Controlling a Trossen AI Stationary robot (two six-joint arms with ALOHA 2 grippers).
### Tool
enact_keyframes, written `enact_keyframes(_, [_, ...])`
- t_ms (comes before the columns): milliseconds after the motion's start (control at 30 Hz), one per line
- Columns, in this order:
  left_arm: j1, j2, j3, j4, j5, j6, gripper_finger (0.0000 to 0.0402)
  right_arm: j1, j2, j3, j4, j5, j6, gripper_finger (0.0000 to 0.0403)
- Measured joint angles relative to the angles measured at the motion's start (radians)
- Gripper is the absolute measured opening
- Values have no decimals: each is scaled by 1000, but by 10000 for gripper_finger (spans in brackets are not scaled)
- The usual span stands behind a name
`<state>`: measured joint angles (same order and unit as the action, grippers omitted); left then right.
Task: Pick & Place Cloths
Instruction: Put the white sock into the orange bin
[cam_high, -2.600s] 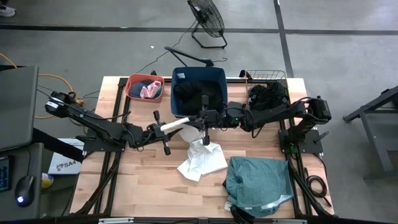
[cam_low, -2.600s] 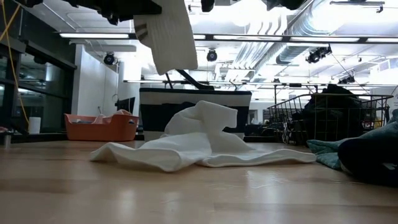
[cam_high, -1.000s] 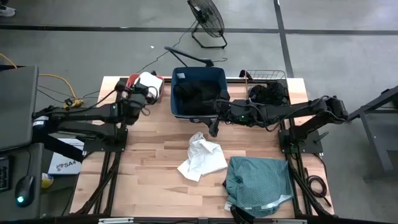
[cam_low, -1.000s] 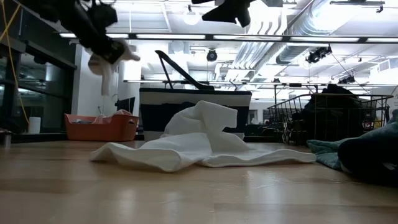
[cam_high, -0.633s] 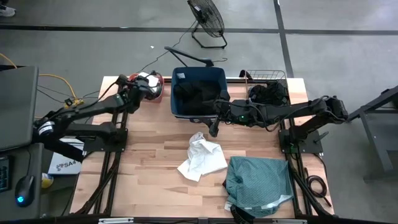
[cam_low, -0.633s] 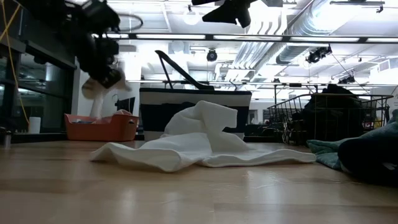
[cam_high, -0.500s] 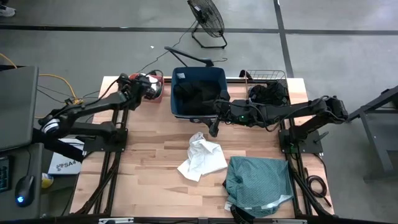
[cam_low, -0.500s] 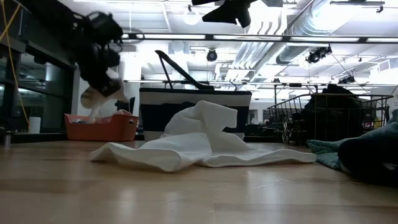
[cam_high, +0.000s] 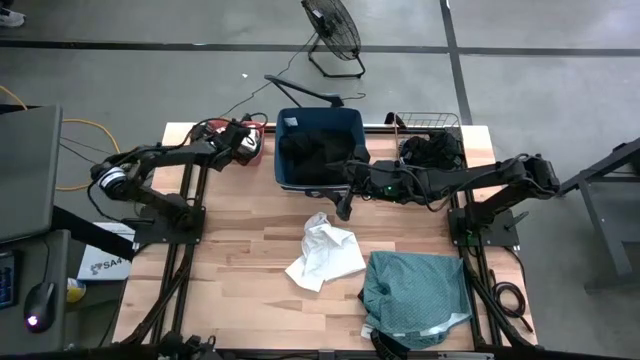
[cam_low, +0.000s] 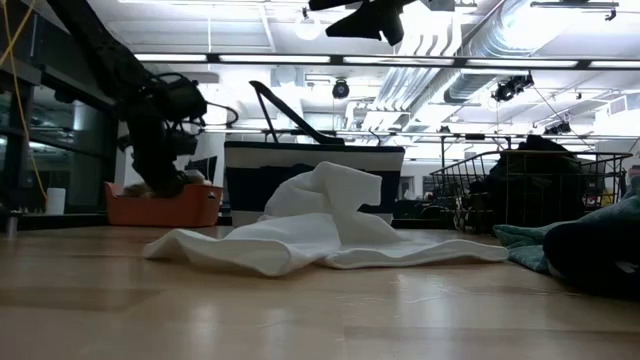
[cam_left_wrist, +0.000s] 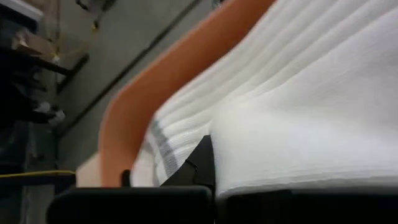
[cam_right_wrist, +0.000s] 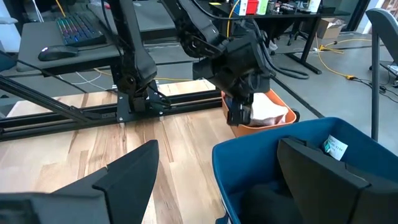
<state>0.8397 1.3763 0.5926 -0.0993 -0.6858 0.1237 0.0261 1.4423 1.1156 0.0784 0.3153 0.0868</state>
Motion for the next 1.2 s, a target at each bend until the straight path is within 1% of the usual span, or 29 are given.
enact_keyframes(133, [13, 35, 0, 0, 18, -32, 9, 0, 0, 0, 0, 0, 0, 321])
enact_keyframes(267, [11, 24, 0, -3, 18, -30, 43, 0, 0, 0, -1, 0, 0, 321])
enact_keyframes(400, [0, -13, 0, -17, 26, -19, 100, 0, 0, 0, -7, 0, 0, 321])
enact_keyframes(633, [-51, -114, 0, -105, 56, -24, 219, 0, 0, 0, -21, 0, 23, 321])
enact_keyframes(767, [-70, -155, 0, -154, 61, -70, 261, 0, 0, 0, -21, 0, 26, 321])
enact_keyframes(900, [-68, -178, -1, -199, 92, -126, 277, 0, 0, 0, -21, -1, 26, 321])
enact_keyframes(1033, [-68, -196, -1, -261, 186, -191, 277, 0, 0, 0, -22, -2, 27, 321])
enact_keyframes(1200, [-68, -211, 28, -359, 270, -281, 277, 0, 0, 0, -22, -4, 26, 321])
